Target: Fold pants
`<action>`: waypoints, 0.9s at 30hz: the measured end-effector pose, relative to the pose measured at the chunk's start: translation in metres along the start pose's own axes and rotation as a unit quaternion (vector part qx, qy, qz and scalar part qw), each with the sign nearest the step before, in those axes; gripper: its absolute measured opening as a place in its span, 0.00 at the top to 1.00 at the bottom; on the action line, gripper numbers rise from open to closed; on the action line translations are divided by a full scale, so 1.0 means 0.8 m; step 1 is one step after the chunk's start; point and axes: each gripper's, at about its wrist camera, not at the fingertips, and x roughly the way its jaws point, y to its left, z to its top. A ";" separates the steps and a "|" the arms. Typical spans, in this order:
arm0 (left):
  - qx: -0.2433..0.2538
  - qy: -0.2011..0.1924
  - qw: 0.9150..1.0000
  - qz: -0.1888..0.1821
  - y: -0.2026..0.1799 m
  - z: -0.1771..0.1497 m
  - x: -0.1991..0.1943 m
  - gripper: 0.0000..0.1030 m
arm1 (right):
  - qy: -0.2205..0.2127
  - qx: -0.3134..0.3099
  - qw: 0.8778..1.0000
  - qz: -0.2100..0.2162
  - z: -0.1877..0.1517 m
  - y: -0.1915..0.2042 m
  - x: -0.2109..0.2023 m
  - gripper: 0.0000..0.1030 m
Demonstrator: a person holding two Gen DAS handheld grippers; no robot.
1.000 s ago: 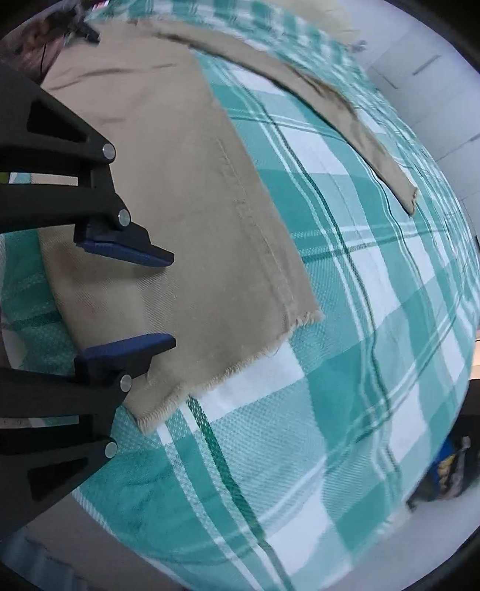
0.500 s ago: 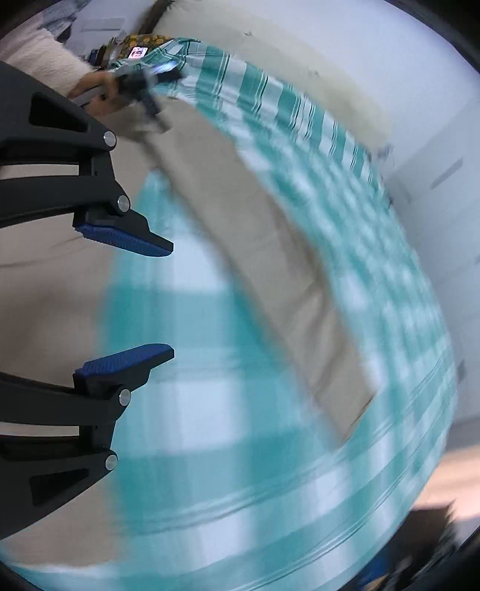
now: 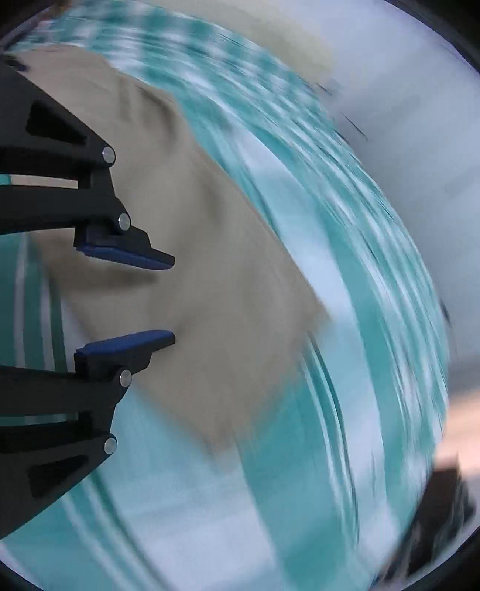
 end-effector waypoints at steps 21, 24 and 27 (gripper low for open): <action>0.000 -0.006 1.000 0.007 -0.001 -0.002 0.003 0.01 | -0.019 -0.329 0.913 0.239 -0.106 0.139 -0.236 0.96; 0.005 -0.004 1.000 0.013 -0.003 -0.001 0.004 0.01 | 0.006 -0.348 0.911 0.219 -0.172 0.089 -0.297 0.96; 0.008 0.005 1.000 0.018 -0.004 0.002 0.004 0.01 | 0.019 -0.270 0.956 0.113 -0.198 -0.017 -0.297 0.79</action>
